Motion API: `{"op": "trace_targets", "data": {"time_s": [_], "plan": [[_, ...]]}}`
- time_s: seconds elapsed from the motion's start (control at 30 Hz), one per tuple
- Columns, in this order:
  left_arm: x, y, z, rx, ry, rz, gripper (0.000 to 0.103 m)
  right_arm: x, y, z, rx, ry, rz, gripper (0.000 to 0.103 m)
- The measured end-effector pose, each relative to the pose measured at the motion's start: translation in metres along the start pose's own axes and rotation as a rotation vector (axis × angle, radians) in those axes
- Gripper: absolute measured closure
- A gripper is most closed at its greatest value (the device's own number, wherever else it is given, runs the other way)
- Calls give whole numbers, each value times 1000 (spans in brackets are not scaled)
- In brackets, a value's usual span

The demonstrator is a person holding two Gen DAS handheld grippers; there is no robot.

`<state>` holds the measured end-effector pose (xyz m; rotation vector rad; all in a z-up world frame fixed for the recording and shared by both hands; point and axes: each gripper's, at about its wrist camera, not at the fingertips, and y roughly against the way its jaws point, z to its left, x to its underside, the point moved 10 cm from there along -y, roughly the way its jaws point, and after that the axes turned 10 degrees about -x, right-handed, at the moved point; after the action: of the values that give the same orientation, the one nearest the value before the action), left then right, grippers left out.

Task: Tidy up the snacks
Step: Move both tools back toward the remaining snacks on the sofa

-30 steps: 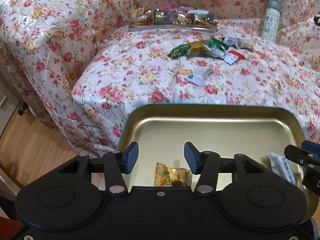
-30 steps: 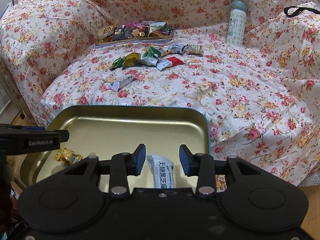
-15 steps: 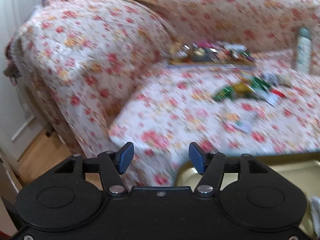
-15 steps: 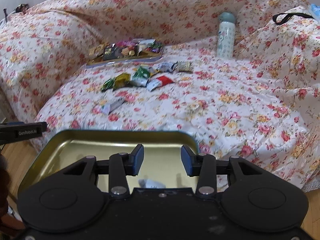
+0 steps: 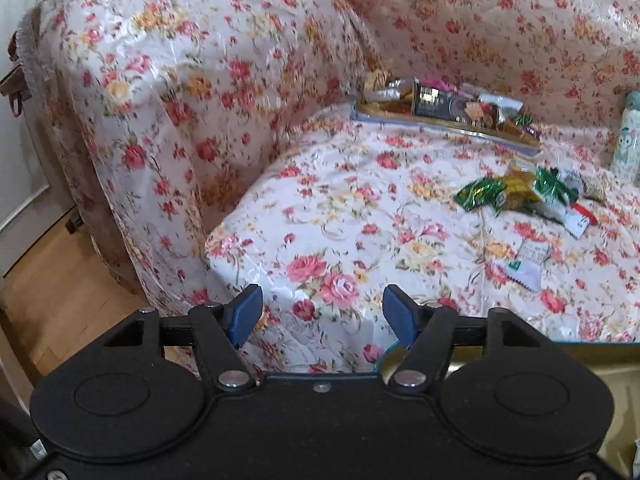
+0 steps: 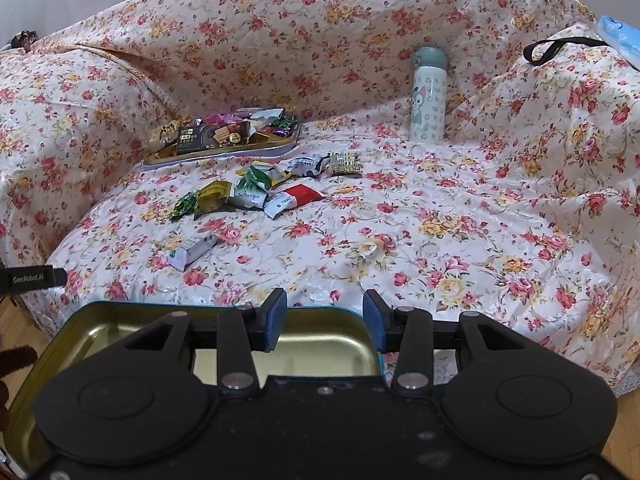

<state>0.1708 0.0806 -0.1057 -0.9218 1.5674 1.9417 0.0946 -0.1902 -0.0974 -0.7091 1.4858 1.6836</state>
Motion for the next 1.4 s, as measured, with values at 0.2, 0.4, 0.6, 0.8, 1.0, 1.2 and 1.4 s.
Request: {"op": "trace_targets", "data": {"time_s": [0.2, 0.4, 0.6, 0.8, 1.0, 1.2, 1.4], "plan": [[-1, -9, 0, 18, 28, 38, 33, 5, -10, -4, 23, 7, 21, 58], [1, -14, -7, 7, 14, 63, 33, 12, -17, -13, 34, -20, 49, 58], [-19, 2, -6, -123, -48, -55, 33, 0, -17, -17, 21, -44, 46, 57], [-43, 0, -37, -21, -145, -54, 31, -21, -27, -20, 3, -55, 59, 53], [-57, -25, -77, 68, -224, 20, 31, -39, -46, -29, 3, -69, 86, 50], [-74, -40, -110, 112, -297, 16, 31, -52, -71, -42, 7, -93, 123, 50], [-81, -60, -146, 161, -370, 2, 31, -64, -98, -54, 13, -126, 158, 49]]}}
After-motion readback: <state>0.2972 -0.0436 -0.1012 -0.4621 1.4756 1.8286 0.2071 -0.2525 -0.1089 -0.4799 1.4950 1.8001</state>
